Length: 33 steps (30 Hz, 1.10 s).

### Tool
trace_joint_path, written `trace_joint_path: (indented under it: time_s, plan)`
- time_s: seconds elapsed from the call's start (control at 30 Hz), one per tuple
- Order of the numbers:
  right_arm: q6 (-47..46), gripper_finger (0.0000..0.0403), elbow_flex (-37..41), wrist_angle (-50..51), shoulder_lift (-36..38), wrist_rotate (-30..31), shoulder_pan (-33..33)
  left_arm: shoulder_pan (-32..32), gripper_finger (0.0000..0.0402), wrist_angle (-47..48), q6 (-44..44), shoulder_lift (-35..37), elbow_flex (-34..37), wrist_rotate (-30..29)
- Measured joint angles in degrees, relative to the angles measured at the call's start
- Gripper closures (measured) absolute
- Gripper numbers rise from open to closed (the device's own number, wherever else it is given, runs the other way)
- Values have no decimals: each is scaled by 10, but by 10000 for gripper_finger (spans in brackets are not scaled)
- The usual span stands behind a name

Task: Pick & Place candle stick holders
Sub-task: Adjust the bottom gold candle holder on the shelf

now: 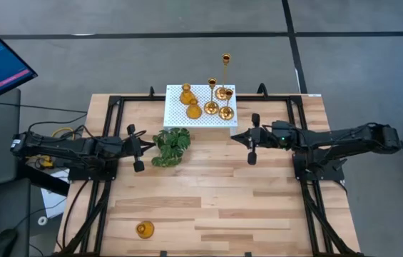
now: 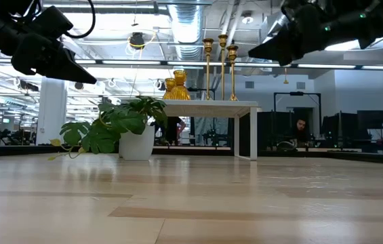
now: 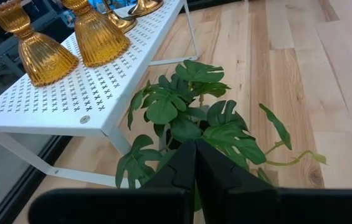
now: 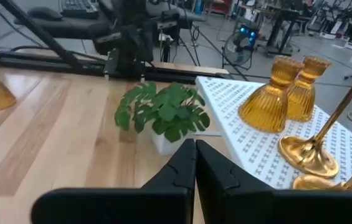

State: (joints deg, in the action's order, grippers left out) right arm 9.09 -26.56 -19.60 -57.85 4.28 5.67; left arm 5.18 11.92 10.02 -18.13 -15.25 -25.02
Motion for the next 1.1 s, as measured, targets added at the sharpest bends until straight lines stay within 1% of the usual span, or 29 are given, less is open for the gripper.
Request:
trace_joint_path:
  time_s: [0.17, 0.4, 0.77, 0.93, 1.1]
  plan:
    - [4, 403, 2, 5, 14, 0, 1, 0, 394, 0, 0, 0, 0, 0]
    - [20, 403, 2, 17, 11, 0, 8, 0, 394, 0, 0, 0, 0, 0]
    - [20, 403, 2, 27, -43, 0, 46, 0, 394, -4, 2, 0, 0, 0]
    - [19, 403, 2, 16, -63, 0, 50, 0, 394, -4, 2, 0, 0, 0]
    - [11, 403, 2, 10, -63, 0, 50, 0, 394, -6, 2, 0, 0, 0]
